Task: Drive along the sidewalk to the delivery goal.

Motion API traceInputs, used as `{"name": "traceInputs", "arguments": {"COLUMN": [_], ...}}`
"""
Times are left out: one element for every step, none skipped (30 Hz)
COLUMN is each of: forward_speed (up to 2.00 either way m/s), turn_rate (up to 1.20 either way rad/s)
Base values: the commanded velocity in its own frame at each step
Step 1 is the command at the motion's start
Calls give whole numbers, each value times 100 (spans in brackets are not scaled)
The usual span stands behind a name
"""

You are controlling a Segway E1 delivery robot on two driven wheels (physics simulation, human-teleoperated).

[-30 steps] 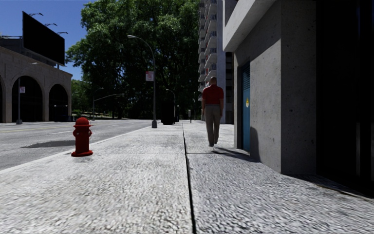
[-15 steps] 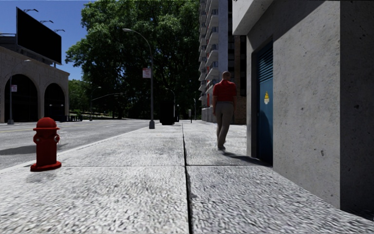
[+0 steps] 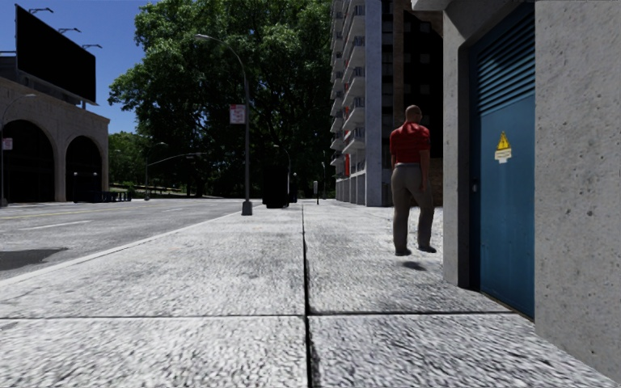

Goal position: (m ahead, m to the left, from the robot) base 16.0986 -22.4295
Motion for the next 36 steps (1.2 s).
{"name": "traceInputs", "arguments": {"forward_speed": [200, 200, 200, 200, 200, 200, 200, 200, 200, 200, 200, 200, 200, 200, 200, 200, 200, 200, 200, 200, 200, 200, 200, 200, 200, 200, 200, 200, 200, 200, 200, 200, 200, 200, 200, 200], "turn_rate": [0, 0, 0, 0, 0, 0, 0, 0, 0, 0, 0, 0, 0, 0, 0, 0, 0, 0, 0, 0, 0, 0, 0, 0, 0, 0, 0, 0, 0, -16, -22, -23, -30, -30, -36, -39]}}
